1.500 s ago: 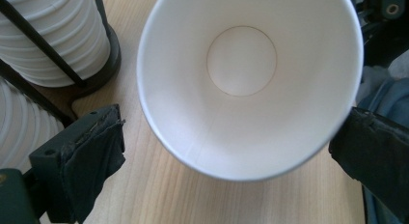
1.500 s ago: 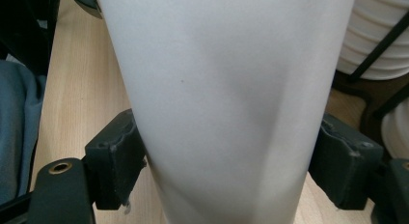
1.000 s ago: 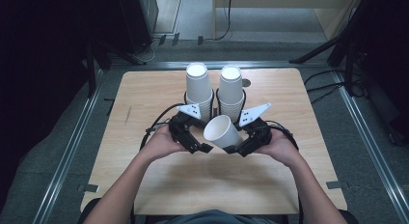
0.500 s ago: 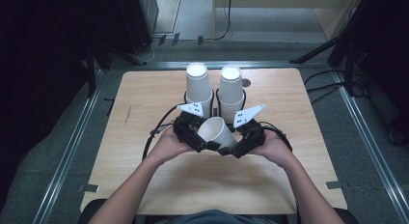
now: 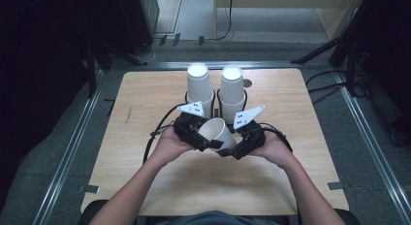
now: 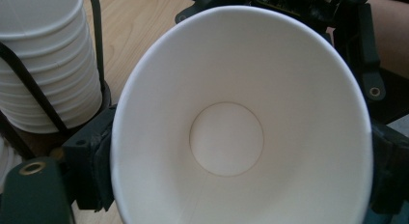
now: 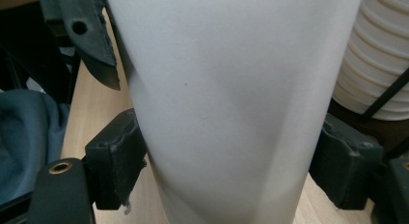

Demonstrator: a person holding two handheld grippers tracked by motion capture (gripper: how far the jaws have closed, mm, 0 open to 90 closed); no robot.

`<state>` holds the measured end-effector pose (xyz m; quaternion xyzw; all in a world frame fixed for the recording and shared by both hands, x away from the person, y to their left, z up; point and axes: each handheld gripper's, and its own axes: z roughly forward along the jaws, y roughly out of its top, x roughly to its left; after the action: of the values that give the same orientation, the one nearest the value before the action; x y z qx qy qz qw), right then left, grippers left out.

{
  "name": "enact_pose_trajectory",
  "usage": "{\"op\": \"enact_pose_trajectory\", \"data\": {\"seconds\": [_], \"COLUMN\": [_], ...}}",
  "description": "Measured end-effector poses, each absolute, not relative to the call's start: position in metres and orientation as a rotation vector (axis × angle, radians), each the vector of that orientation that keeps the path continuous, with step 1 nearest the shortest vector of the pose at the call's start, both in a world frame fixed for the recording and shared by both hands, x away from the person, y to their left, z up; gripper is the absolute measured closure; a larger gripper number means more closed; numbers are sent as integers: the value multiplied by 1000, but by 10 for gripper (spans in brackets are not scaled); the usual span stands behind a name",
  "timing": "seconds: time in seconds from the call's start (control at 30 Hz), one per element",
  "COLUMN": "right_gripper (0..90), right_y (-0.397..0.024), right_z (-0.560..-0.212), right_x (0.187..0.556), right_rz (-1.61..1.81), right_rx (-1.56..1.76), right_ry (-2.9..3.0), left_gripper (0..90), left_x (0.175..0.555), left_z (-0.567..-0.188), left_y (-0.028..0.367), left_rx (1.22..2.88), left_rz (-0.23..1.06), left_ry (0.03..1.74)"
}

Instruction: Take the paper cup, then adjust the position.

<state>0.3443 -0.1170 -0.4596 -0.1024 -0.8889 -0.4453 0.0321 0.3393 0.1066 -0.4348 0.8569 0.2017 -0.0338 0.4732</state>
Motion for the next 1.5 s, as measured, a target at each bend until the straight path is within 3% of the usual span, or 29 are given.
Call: {"op": "enact_pose_trajectory", "data": {"seconds": [1.5], "right_gripper": [174], "right_y": [-143], "right_z": [-469], "right_x": [348], "right_rz": [-1146], "right_rx": [-575], "right_ry": [-2841], "left_gripper": [121], "left_x": [353], "left_z": [-421], "left_y": [154], "left_rx": [2273], "left_rz": [-23], "left_ry": [575]}}
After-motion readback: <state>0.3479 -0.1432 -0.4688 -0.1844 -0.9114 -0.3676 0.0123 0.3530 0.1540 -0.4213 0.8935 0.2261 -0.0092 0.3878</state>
